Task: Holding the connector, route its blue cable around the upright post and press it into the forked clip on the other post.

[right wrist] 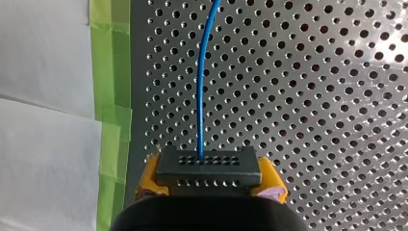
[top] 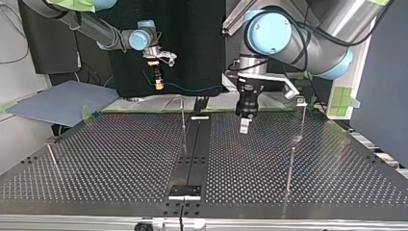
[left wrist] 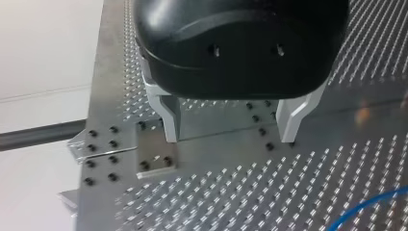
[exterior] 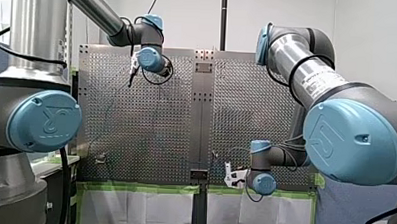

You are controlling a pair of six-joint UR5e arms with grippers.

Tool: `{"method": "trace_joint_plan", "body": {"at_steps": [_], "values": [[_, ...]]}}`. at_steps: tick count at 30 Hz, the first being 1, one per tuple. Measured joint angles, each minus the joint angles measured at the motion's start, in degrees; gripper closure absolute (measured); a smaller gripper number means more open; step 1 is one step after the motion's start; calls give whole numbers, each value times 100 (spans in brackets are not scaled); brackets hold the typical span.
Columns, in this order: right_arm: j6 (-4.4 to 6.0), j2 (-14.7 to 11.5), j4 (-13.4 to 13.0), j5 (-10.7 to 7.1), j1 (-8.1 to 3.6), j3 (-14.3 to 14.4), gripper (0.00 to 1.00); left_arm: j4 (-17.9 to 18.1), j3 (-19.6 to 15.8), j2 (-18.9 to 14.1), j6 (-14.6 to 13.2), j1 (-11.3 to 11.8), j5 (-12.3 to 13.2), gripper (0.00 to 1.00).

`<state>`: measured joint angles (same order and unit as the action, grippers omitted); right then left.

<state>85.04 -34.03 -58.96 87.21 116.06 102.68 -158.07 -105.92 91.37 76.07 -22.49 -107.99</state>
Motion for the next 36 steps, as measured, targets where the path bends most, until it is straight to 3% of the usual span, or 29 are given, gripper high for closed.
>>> {"method": "trace_joint_plan", "body": {"at_steps": [11, 25, 36], "values": [[5, -1, -6, -1, 0, -1, 100, 688, -89, -207, -684, -30, -689, 0], [79, 0, -34, -2, -40, -16, 100, 1416, -285, 10, -1092, -30, -1518, 0], [85, 1, -45, -2, -44, -19, 100, 1484, -286, 184, -1225, 5, -1583, 0]]}}
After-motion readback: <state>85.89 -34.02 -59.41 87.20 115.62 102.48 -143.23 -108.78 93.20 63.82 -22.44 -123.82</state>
